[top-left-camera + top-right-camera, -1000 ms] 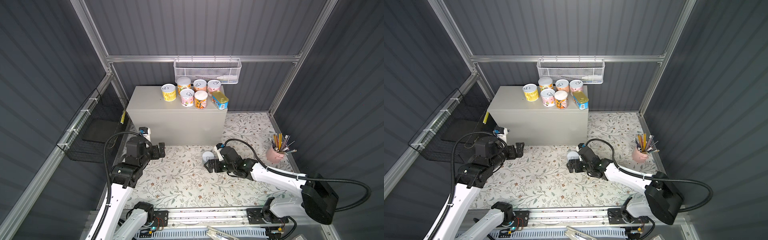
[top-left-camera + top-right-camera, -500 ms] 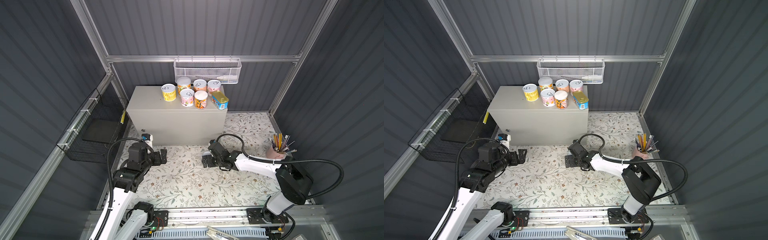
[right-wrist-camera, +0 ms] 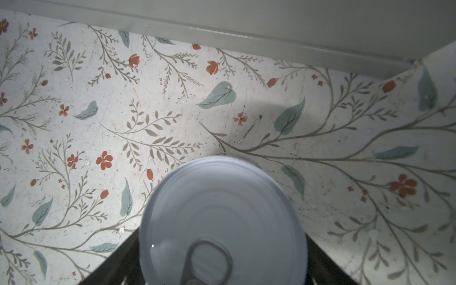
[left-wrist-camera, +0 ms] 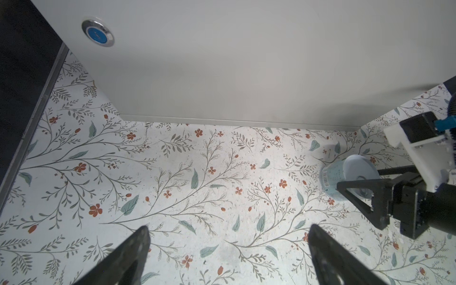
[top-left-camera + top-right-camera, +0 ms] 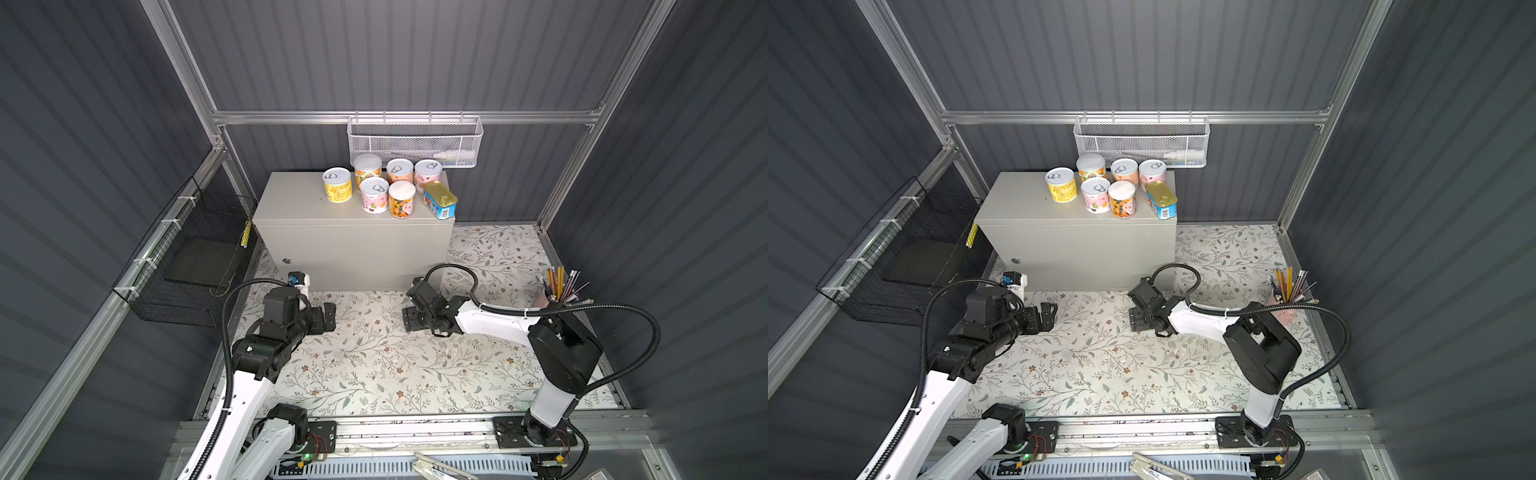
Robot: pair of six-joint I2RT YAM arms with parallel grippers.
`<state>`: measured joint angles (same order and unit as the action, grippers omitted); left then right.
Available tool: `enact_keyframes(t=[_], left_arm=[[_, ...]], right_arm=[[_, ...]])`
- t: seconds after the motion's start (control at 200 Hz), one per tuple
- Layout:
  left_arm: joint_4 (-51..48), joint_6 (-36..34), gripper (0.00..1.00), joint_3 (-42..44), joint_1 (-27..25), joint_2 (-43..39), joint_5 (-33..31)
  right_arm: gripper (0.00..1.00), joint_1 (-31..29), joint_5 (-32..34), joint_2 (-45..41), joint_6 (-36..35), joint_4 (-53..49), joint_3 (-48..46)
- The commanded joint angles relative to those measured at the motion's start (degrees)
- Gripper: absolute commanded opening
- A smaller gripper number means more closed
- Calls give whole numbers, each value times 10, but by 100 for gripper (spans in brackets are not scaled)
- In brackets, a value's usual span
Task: Place and organize the canned foods onto the counter
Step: 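Reach the right gripper to the pale blue can and close around it, then lift the pale blue can with the right gripper while the left gripper approaches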
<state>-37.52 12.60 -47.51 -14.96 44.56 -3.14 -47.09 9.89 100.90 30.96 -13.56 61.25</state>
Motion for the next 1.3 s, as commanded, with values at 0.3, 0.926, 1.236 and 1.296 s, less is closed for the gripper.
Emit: enact_keyframes(t=[0.3, 0.926, 1.236, 1.296], left_arm=[[-3, -14, 100, 6, -2, -21, 0], [57, -32, 99, 28, -2, -26, 166], [84, -7, 97, 32, -5, -45, 214], [95, 8, 97, 39, -7, -47, 216]], right_arm=[[59, -1, -73, -31, 9, 13, -19], [60, 2, -153, -246, 26, 28, -123], [59, 16, -183, -341, 11, -9, -147], [59, 21, -187, -350, 8, -17, -147]])
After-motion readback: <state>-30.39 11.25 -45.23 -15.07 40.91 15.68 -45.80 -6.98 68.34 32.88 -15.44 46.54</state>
